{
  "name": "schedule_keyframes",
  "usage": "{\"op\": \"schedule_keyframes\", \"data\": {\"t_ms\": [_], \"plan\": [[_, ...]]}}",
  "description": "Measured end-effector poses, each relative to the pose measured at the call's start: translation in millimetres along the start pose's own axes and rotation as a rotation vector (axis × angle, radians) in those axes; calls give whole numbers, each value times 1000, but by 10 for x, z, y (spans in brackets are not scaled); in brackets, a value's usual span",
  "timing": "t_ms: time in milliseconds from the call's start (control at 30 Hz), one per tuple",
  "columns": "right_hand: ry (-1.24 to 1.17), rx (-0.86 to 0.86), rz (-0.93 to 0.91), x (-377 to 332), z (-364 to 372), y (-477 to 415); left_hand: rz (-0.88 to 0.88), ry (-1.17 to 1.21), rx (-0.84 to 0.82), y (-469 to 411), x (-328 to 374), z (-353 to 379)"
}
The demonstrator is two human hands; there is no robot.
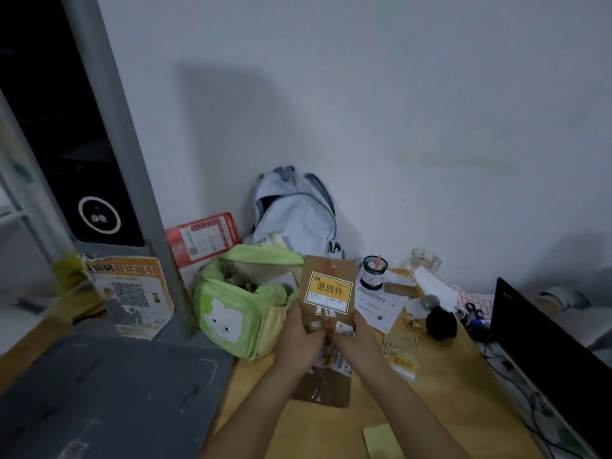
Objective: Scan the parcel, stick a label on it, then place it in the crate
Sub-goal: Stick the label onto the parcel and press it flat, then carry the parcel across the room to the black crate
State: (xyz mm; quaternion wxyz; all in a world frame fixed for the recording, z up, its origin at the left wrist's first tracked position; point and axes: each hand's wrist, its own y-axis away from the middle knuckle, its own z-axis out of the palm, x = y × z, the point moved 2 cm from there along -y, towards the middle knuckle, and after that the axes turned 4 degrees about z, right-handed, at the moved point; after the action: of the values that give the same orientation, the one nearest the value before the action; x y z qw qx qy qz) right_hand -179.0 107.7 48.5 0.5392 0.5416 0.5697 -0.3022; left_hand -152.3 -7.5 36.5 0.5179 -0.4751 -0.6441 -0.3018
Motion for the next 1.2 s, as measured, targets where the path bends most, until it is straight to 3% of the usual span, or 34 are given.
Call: {"op": "schedule_keyframes", "data": {"t_ms": [333, 467, 667, 767, 933, 1200], "plan": [[-42, 84, -399, -1333, -492, 83, 349, -24, 73, -349, 1406, -333], [-40, 141, -455, -1558, -658, 133, 333, 35, 46, -355, 1689, -315], [-171, 161, -403, -1467, -927, 254, 355, 68, 6, -406, 1750, -151], [-361, 218, -313, -1329, -1074, 405, 293, 122, -135, -363, 1726, -28], [-535, 455, -210, -1103, -1280, 692, 191, 268, -428, -54, 1691, 227], [-568, 468, -139, -690, -1351, 1395, 192, 430, -585, 332, 1710, 494]]}}
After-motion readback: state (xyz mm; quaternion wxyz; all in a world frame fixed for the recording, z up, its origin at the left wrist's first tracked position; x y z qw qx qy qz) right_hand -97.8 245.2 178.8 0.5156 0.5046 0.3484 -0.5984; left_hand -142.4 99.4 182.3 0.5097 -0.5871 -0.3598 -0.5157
